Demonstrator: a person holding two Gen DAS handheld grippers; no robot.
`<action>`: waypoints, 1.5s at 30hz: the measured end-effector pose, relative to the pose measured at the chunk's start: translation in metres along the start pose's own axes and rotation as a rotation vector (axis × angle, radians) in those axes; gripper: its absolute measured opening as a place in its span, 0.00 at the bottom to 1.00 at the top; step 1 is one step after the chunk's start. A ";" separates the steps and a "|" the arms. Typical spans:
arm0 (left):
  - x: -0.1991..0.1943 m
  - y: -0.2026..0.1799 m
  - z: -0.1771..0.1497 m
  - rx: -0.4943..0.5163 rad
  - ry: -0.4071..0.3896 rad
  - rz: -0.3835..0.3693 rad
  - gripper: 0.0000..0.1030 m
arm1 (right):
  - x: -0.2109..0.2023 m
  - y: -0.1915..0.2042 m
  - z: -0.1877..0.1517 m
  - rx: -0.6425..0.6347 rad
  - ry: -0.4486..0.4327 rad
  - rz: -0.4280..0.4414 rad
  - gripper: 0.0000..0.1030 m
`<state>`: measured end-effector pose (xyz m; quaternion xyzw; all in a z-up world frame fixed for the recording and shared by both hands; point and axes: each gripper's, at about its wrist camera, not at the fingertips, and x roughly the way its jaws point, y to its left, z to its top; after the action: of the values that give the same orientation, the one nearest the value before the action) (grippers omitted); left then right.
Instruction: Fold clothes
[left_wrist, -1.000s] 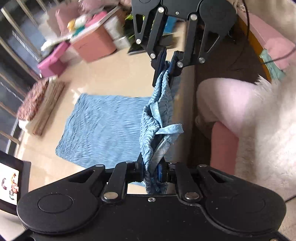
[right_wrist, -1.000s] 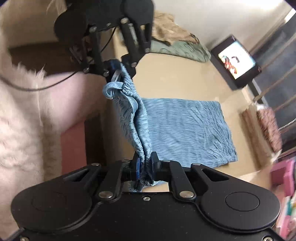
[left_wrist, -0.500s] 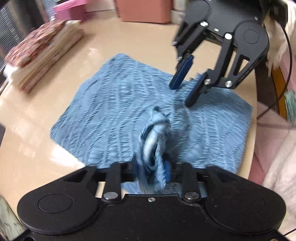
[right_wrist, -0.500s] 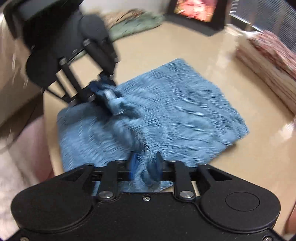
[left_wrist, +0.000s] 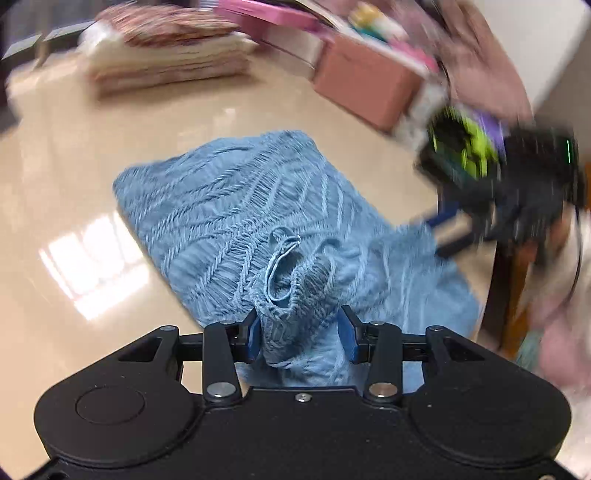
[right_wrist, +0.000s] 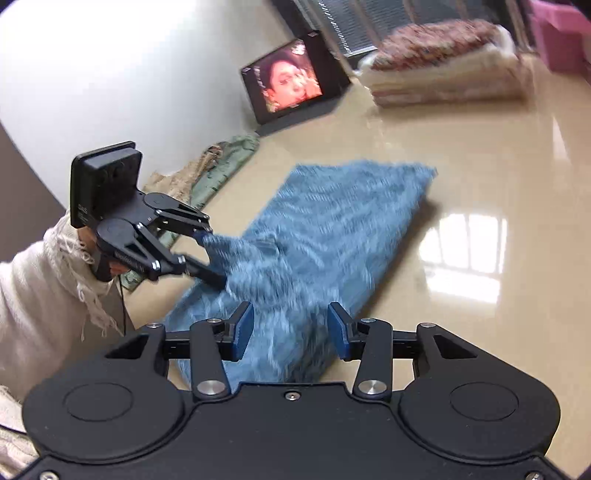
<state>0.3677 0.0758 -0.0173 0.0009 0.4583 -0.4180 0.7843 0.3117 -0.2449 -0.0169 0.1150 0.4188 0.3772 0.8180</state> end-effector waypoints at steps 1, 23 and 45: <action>0.000 0.004 -0.005 -0.044 -0.035 -0.012 0.39 | 0.002 0.001 -0.003 0.000 -0.008 -0.012 0.43; -0.058 0.014 -0.046 -0.282 -0.349 0.174 0.79 | -0.032 0.002 -0.044 0.174 -0.255 -0.156 0.82; -0.024 -0.062 -0.092 0.003 -0.343 0.239 0.36 | 0.019 0.060 -0.076 -0.041 -0.364 -0.288 0.57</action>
<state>0.2548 0.0865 -0.0296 -0.0148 0.3140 -0.3167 0.8949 0.2289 -0.1997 -0.0457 0.1035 0.2686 0.2381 0.9276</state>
